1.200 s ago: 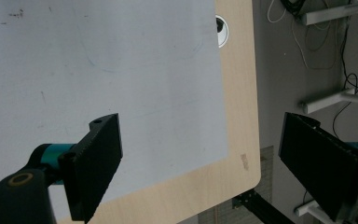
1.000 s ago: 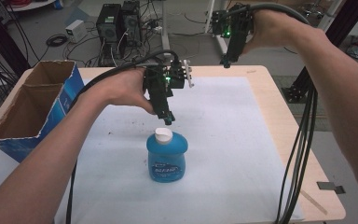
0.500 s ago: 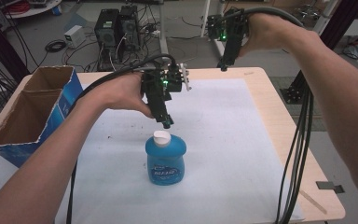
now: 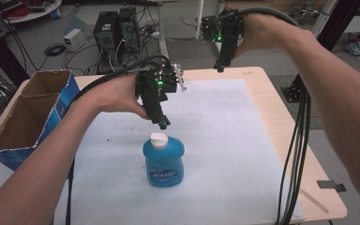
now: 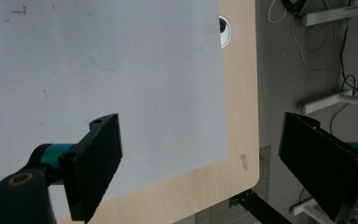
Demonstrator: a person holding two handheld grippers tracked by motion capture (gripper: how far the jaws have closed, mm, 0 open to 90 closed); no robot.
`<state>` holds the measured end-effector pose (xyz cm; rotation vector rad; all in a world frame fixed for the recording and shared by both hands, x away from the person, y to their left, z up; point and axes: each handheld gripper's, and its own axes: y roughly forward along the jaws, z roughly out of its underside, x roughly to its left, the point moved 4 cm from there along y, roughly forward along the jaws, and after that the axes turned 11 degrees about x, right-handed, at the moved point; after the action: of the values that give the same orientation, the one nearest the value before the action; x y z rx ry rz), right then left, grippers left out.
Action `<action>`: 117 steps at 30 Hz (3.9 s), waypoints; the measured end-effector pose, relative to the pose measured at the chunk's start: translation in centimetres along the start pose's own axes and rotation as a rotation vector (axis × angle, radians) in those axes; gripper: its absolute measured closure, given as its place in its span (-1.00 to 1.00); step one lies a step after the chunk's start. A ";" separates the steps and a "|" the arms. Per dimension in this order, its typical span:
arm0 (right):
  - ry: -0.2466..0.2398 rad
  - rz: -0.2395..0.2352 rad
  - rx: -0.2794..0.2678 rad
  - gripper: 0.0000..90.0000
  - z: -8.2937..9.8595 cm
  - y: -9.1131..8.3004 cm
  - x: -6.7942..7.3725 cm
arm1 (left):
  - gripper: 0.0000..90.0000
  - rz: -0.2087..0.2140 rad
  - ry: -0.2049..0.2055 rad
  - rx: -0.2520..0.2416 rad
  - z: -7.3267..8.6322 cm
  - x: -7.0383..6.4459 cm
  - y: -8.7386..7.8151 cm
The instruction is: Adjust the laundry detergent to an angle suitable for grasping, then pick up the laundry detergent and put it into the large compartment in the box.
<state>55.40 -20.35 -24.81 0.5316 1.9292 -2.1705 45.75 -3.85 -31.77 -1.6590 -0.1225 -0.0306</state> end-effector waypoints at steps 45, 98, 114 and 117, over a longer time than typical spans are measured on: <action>0.003 -0.001 0.028 -0.72 0.3 0.4 1.2 | -0.53 -0.022 0.008 0.035 7.0 -4.6 -2.6; -0.003 0.004 0.031 -0.72 0.0 0.6 1.8 | -0.53 0.072 0.090 -0.006 1.1 -9.8 -1.0; -0.003 0.004 0.028 -0.72 0.0 0.6 1.9 | -0.53 0.073 0.079 0.005 0.6 -9.6 -0.9; -0.001 0.006 0.029 -0.72 0.0 0.6 1.9 | -0.53 0.068 0.078 0.016 0.6 -9.6 -0.8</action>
<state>53.86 -20.22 -26.10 0.5409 1.8962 -2.1972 36.14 -3.77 -31.93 -1.6430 -0.0072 -0.0423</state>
